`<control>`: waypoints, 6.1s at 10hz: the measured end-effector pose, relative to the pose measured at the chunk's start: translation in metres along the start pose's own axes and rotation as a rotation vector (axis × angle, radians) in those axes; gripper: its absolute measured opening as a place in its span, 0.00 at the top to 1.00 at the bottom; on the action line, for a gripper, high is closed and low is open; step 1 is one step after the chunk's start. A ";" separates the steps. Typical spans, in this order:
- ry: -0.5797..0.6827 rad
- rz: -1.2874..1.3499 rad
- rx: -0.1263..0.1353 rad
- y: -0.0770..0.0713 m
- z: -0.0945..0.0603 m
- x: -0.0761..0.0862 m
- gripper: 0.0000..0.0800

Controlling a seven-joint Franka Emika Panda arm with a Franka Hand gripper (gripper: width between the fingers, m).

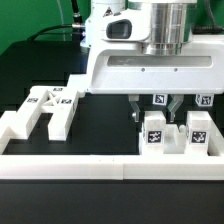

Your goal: Assemble chair

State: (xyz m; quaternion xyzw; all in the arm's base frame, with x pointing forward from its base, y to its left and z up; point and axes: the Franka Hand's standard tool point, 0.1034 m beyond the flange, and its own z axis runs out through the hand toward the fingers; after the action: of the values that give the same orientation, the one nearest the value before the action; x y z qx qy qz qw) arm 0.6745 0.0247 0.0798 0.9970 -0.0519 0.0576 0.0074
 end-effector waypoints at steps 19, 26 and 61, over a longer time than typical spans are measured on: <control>-0.055 0.344 0.006 -0.017 -0.024 -0.025 0.19; -0.041 0.338 0.006 -0.016 -0.020 -0.032 0.19; -0.106 0.262 -0.004 0.019 -0.017 -0.053 0.59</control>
Offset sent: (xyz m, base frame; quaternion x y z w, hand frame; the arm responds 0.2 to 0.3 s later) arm -0.0045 0.0047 -0.0004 -0.0308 -0.0068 0.2256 0.9737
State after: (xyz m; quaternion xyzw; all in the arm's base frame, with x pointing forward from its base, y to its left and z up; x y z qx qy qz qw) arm 0.6177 0.0115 0.0911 0.9833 -0.1821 0.0051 -0.0008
